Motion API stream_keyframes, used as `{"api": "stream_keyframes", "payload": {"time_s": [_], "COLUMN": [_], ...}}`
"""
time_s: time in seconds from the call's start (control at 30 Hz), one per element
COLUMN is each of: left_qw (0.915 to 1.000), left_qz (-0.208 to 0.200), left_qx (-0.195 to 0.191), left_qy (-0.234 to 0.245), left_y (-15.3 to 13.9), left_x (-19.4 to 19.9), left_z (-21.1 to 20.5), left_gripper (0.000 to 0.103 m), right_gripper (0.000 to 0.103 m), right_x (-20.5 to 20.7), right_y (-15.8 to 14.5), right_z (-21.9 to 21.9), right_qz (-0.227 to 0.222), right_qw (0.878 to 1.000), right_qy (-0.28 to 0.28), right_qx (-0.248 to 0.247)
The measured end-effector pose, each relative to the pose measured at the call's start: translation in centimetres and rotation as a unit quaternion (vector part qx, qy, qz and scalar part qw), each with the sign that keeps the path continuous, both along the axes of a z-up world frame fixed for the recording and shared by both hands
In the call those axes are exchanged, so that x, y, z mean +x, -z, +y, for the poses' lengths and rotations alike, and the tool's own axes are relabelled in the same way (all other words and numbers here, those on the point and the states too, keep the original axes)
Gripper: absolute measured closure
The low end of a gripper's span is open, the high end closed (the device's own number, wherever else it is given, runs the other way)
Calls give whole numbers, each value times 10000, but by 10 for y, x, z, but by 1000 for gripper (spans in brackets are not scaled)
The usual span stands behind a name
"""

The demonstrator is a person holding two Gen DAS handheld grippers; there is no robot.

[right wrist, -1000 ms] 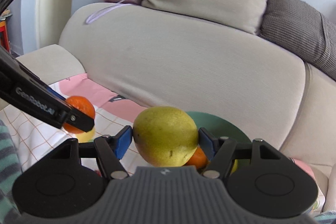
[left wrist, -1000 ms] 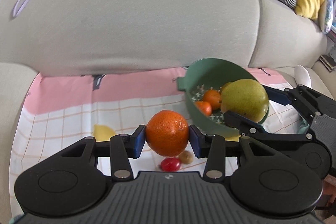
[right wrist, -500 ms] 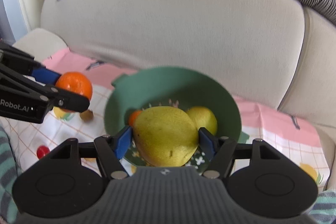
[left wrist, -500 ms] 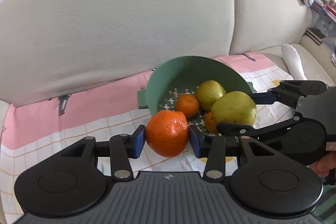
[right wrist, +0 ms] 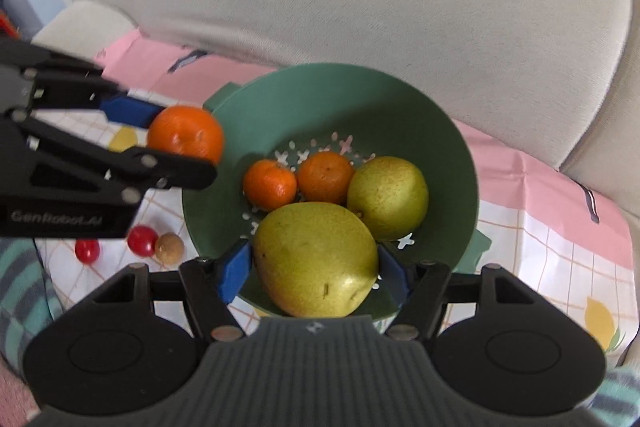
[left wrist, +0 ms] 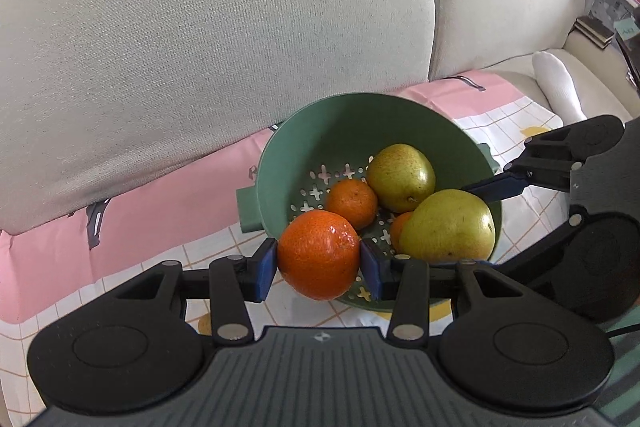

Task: Organize fruits
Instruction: 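Carry the mandarin and pear over the green colander with both tools, then lower both fruits into the colander and open both tools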

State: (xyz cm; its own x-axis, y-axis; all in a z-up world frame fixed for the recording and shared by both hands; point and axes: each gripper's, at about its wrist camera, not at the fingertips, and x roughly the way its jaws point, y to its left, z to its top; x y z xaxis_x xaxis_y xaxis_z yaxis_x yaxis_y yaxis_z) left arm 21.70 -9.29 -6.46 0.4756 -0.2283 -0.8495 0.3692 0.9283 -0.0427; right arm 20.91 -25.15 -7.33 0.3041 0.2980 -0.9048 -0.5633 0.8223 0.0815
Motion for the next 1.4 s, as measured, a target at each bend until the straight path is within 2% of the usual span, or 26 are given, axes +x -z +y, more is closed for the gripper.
{"api": "stream_keyframes", "payload": {"time_s": [0.17, 0.53, 0.83, 0.9, 1.23, 1.33, 1.4], "left_qw": [9999, 9997, 9986, 9981, 9942, 9932, 9922], "left_qz": [51, 2, -92, -112, -250, -247, -248], "left_qx": [-6, 77, 303, 368, 709, 752, 719], "left_qy": [103, 249, 432, 479, 774, 854, 989], "left_y": [3, 8, 7, 7, 8, 8, 8], "left_x": [5, 7, 9, 10, 12, 12, 11], "left_z": [-1, -6, -8, -9, -13, -14, -16], "left_gripper": [53, 53, 53, 53, 53, 53, 53], "right_gripper": [37, 37, 36, 34, 33, 36, 42], "right_x": [8, 23, 15, 14, 20, 22, 26], "right_y": [6, 5, -2, -4, -19, -24, -26], "right_z": [7, 5, 8, 8, -6, -9, -13], "right_qz": [190, 698, 438, 342, -81, -271, -391], "right_qw": [9991, 9967, 9967, 9970, 9988, 9987, 9986], "right_qy": [-305, -387, -563, -550, -360, -274, -108], "right_qx": [-211, -178, -395, -426, -334, -335, -341]}}
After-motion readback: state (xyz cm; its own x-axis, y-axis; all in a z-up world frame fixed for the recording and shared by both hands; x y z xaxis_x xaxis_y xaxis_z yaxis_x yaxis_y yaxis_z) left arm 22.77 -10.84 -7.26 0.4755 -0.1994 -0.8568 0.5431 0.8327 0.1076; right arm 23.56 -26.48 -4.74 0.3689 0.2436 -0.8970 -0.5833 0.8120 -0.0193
